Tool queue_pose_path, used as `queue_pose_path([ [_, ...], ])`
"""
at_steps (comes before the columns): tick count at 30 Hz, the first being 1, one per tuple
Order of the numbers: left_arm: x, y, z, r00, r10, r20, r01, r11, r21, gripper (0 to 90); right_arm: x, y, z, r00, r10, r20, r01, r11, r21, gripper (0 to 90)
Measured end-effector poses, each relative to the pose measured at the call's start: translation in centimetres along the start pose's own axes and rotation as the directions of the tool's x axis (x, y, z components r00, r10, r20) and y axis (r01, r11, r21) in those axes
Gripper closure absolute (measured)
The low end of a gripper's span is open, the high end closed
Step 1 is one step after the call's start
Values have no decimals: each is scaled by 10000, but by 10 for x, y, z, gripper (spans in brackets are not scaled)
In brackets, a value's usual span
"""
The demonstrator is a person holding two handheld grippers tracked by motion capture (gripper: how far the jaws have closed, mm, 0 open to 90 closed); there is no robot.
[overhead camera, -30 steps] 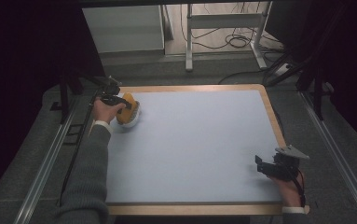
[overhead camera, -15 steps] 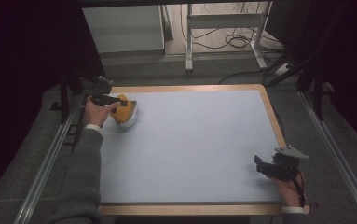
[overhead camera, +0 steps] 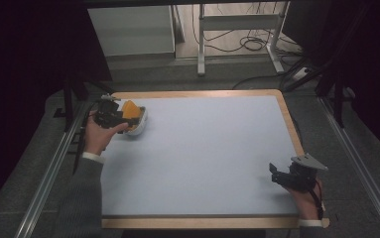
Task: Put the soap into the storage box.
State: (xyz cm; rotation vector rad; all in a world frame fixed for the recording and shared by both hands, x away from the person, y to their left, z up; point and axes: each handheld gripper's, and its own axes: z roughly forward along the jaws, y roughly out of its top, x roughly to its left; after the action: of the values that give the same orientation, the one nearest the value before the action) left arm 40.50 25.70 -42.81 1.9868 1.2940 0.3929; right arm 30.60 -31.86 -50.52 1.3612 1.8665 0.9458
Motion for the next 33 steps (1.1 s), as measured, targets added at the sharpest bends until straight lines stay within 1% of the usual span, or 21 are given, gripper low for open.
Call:
queue_pose_path([
  [2,-10,-12,-3,9996,230,187,-230,9997,34,224,1,0,0,10000,23,-26,-23,10000,91,69],
  [3,-15,-19,-3,9992,271,279,-272,9996,17,224,1,0,1,10000,17,-34,-17,9999,118,69],
  [4,-20,-27,-3,9990,225,374,-223,9997,-58,225,1,-1,1,10000,19,-58,-18,9999,140,69],
  [5,-25,-35,-2,9984,278,490,-276,9996,-46,224,1,0,1,10000,28,-85,-26,9999,162,69],
  [8,-39,-57,2,9966,530,638,-535,9985,64,215,0,-1,1,9999,70,-110,-68,9998,205,69],
  [10,-45,-68,5,9950,627,777,-638,9979,125,210,0,-1,1,9999,73,-105,-70,9997,247,69],
  [11,-47,-73,6,9950,567,821,-578,9983,106,208,0,-1,2,9999,82,-108,-79,9996,264,69],
  [14,-52,-85,11,9950,570,818,-591,9980,237,206,1,-1,3,9999,41,-126,-37,9996,288,69],
  [16,-55,-91,14,9937,609,945,-641,9975,308,206,1,-2,3,9999,54,-128,-50,9995,304,69],
  [18,-57,-96,16,9936,592,961,-632,9972,398,205,1,-2,4,9999,74,-117,-70,9994,326,69],
  [20,-59,-102,15,9929,481,1085,-516,9982,305,219,1,-2,4,9999,61,-115,-57,9994,335,69],
  [21,-60,-103,15,9923,496,1134,-530,9982,270,222,1,-2,4,9999,58,-121,-54,9994,333,69],
  [23,-62,-103,15,9915,616,1143,-661,9972,362,221,1,-2,4,9999,58,-130,-54,9995,325,69],
  [24,-61,-103,14,9917,649,1106,-687,9972,309,218,1,-2,4,9999,44,-140,-39,9995,322,69],
  [25,-61,-103,14,9927,516,1089,-544,9983,230,218,2,-2,5,9999,35,-131,-31,9995,324,69],
  [26,-61,-104,14,9922,517,1134,-548,9982,247,219,2,-2,5,9999,27,-119,-24,9995,312,69],
  [28,-61,-105,15,9917,608,1130,-647,9974,305,214,3,-2,5,9999,-18,-143,23,9995,318,69],
  [29,-62,-106,17,9923,606,1080,-649,9972,366,212,3,-2,6,9999,-39,-121,42,9996,293,69],
  [30,-62,-106,18,9922,690,1038,-737,9964,417,209,4,-2,6,9999,-48,-135,52,9995,302,69],
  [31,-62,-106,19,9929,637,1000,-684,9967,443,208,4,-2,6,9998,-68,-161,73,9995,300,69],
  [33,-63,-106,19,9922,463,1157,-532,9970,571,232,4,-2,6,9998,-110,-188,114,9996,266,69],
])
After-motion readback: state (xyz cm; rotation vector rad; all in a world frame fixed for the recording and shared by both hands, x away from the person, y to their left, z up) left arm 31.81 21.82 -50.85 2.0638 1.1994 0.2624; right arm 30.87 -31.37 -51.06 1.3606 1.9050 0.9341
